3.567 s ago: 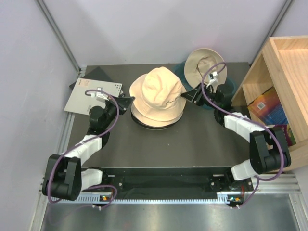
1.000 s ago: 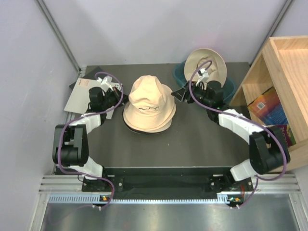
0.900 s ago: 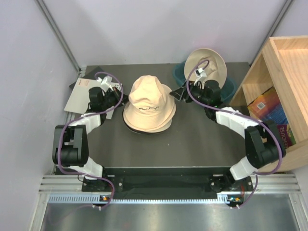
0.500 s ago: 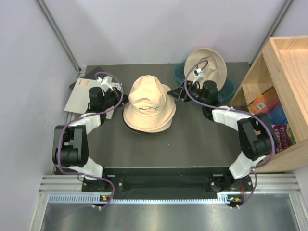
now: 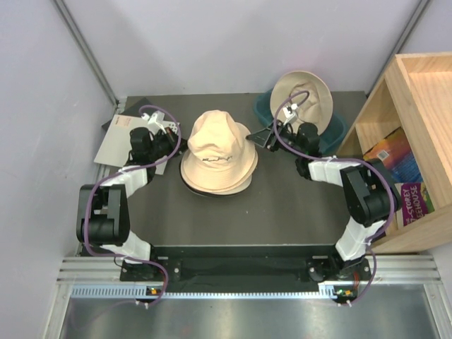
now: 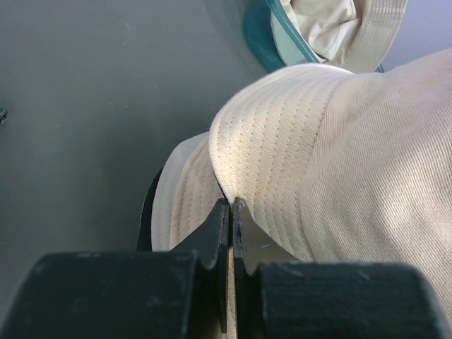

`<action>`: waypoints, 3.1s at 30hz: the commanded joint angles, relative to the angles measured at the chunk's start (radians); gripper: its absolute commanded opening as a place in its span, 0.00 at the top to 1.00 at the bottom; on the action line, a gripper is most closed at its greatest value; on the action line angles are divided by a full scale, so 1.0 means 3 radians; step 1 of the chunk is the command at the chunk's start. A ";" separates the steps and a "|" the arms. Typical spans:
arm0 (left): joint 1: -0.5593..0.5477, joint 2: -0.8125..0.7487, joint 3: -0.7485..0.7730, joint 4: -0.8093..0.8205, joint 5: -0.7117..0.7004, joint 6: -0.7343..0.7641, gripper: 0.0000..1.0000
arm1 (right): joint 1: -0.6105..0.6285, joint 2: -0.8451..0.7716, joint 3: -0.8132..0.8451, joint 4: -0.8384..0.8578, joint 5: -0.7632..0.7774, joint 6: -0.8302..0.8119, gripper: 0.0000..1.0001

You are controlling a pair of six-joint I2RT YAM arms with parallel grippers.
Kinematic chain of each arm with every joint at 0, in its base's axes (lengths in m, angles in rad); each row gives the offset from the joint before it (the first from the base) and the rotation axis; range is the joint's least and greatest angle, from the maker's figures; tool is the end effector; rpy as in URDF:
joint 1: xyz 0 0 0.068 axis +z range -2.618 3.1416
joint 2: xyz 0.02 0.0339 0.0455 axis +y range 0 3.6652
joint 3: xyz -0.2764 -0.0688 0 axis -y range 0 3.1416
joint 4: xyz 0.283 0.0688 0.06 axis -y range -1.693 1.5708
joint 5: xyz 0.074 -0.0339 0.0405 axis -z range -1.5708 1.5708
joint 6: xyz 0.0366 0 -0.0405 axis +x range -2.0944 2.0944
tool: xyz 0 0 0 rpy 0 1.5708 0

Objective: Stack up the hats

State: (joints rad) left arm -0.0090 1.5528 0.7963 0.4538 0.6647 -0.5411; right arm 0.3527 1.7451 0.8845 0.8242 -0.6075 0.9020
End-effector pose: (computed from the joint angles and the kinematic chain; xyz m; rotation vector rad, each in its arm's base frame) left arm 0.3599 -0.0258 0.2086 -0.0337 1.9272 -0.9937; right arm 0.3700 0.1584 0.2065 -0.0341 1.8068 1.4180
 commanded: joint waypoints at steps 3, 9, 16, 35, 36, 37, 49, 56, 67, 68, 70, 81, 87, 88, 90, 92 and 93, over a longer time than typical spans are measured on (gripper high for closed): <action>0.0004 -0.0160 -0.0016 0.0068 0.0014 0.0101 1.00 | -0.0010 0.0007 -0.0064 0.0260 -0.0143 0.0179 0.85; 0.0004 -0.0206 -0.0011 -0.0029 -0.0073 0.0137 1.00 | 0.0006 -0.0074 -0.0100 -0.0153 0.0000 -0.0076 1.00; 0.0004 -0.0252 -0.0011 -0.0229 -0.0242 0.0234 1.00 | 0.0098 -0.0167 -0.0141 -0.0824 0.0368 -0.0639 1.00; 0.0004 -0.0441 -0.0103 -0.0715 -0.0804 0.0428 1.00 | 0.0323 -0.0320 -0.0218 -0.1658 0.1176 -0.1253 1.00; 0.0004 -0.0451 -0.0108 -0.0735 -0.0840 0.0438 1.00 | 0.0333 -0.0325 -0.0223 -0.1678 0.1186 -0.1258 1.00; 0.0009 -0.0467 -0.0118 -0.0781 -0.0866 0.0449 1.00 | 0.0363 -0.0325 -0.0228 -0.1684 0.1197 -0.1268 1.00; 0.0004 -0.0814 0.0014 -0.1164 -0.1131 0.0382 0.84 | 0.0420 -0.0708 -0.0202 -0.2005 0.1390 -0.1375 0.84; 0.0004 -0.1269 0.0250 -0.1788 -0.1709 0.0270 0.09 | 0.0389 -0.1321 -0.0070 -0.2639 0.1953 -0.1702 0.32; 0.0004 -0.1546 0.0975 -0.2591 -0.1827 0.0484 0.01 | 0.0216 -0.1502 0.0681 -0.3350 0.2955 -0.2183 0.10; 0.0004 -0.1551 0.1062 -0.2758 -0.1771 0.0540 0.01 | 0.0195 -0.1435 0.0870 -0.3351 0.2961 -0.2183 0.10; 0.0004 -0.1556 0.1262 -0.2887 -0.1643 0.0689 0.01 | 0.0134 -0.1186 0.1060 -0.3351 0.3016 -0.2183 0.10; 0.0004 -0.1571 0.0981 -0.2627 -0.1520 0.0853 0.01 | -0.0188 0.0436 0.2405 -0.3351 0.3406 -0.2143 0.11; 0.0004 -0.1658 0.0859 -0.2586 -0.1724 0.0888 0.01 | -0.0367 0.1106 0.2829 -0.3218 0.3405 -0.2204 0.11; 0.0004 -0.1683 0.0848 -0.2581 -0.1770 0.0899 0.01 | -0.0383 0.1258 0.2951 -0.3228 0.3411 -0.2184 0.11; 0.0009 -0.1689 0.0833 -0.2597 -0.1858 0.0914 0.01 | -0.0454 0.1413 0.3075 -0.3279 0.3411 -0.2082 0.12; 0.0004 -0.1684 0.0838 -0.2602 -0.1858 0.0919 0.01 | -0.0495 0.1612 0.3228 -0.3355 0.3426 -0.1954 0.12; 0.0004 -0.1674 0.0838 -0.2602 -0.1858 0.0919 0.01 | -0.0526 0.1709 0.3269 -0.3381 0.3451 -0.1913 0.12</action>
State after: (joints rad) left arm -0.0101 1.0748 1.0527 -0.3676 0.1394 -0.2855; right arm 0.2241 2.1929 1.7626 -0.1844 0.3946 0.2691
